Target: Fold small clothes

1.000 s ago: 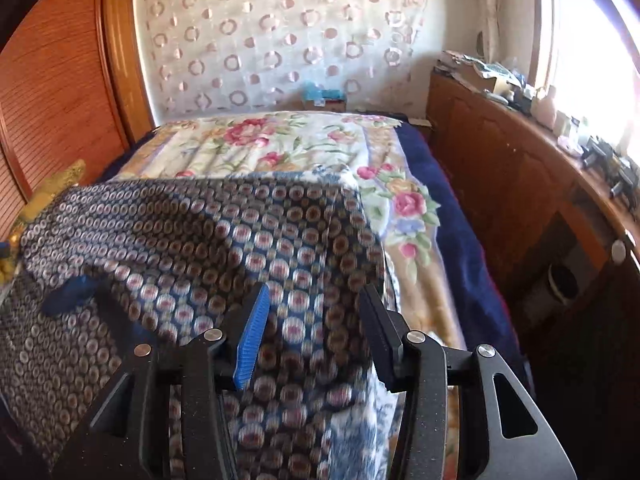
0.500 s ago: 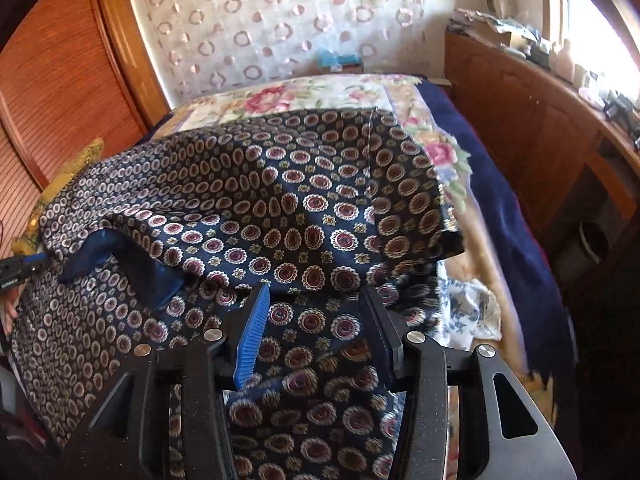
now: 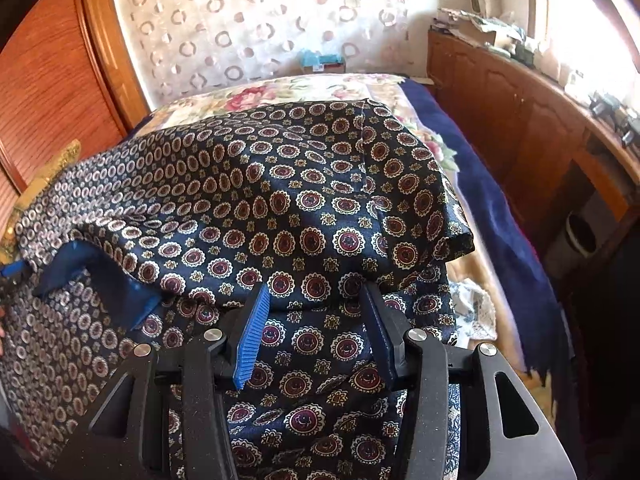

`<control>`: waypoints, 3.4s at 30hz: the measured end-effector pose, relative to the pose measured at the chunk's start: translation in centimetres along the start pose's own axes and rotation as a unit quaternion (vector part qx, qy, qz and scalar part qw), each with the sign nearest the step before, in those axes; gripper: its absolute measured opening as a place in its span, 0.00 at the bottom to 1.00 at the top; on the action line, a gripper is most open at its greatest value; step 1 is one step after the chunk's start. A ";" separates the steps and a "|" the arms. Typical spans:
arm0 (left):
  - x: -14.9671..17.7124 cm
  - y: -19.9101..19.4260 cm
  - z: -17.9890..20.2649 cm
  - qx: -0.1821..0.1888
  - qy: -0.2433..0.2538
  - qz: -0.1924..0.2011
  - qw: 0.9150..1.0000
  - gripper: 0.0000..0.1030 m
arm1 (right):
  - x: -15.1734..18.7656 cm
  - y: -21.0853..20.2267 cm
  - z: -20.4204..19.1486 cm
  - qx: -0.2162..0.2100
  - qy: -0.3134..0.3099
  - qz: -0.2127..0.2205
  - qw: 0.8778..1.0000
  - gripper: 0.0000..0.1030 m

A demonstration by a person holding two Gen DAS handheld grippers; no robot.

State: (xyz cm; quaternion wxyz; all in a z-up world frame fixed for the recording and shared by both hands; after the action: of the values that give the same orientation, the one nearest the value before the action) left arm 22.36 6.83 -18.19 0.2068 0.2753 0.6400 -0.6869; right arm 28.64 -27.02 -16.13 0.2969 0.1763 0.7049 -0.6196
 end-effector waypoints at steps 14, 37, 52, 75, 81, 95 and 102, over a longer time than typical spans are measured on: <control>-0.1 -4.1 -1.8 0.006 -0.071 0.048 0.996 0.35 | 0.1 0.4 -0.7 0.027 -0.023 0.001 0.999 0.47; -4.6 -0.9 -4.4 -0.071 -0.053 0.033 0.996 0.35 | 0.2 0.4 -0.8 0.030 -0.024 0.002 0.999 0.47; -5.0 -5.5 -3.5 -0.032 -0.059 0.092 0.994 0.00 | 0.5 -0.5 -0.2 0.028 -0.003 0.013 1.000 0.47; -3.9 -7.6 -2.8 -0.007 -0.056 0.117 0.992 0.00 | -1.8 -0.9 1.4 0.007 -0.003 0.035 0.999 0.00; -2.5 -10.2 -2.9 0.003 -0.054 0.129 0.990 0.00 | -1.5 -5.9 0.4 -0.019 -0.015 0.081 0.996 0.00; 6.2 -13.8 -6.5 0.009 -0.127 0.107 0.986 0.00 | 2.7 -17.0 -2.2 -0.071 -0.056 0.106 0.990 0.00; 9.5 -11.7 -5.8 0.028 -0.145 0.066 0.987 0.00 | 8.2 -13.2 -2.6 -0.041 -0.070 0.025 0.996 0.00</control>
State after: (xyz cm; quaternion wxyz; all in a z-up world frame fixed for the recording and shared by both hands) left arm 8.36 14.33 -15.53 0.3350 0.2201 0.5637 -0.7222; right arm 13.72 -27.66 -11.06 0.3680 0.1375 0.7026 -0.5933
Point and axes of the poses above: each gripper's, at about its wrist camera, not at the fingertips, and y roughly the way its jaws point, z to its right, x to its underside, the point moved 6 cm from there along y, roughly the way its jaws point
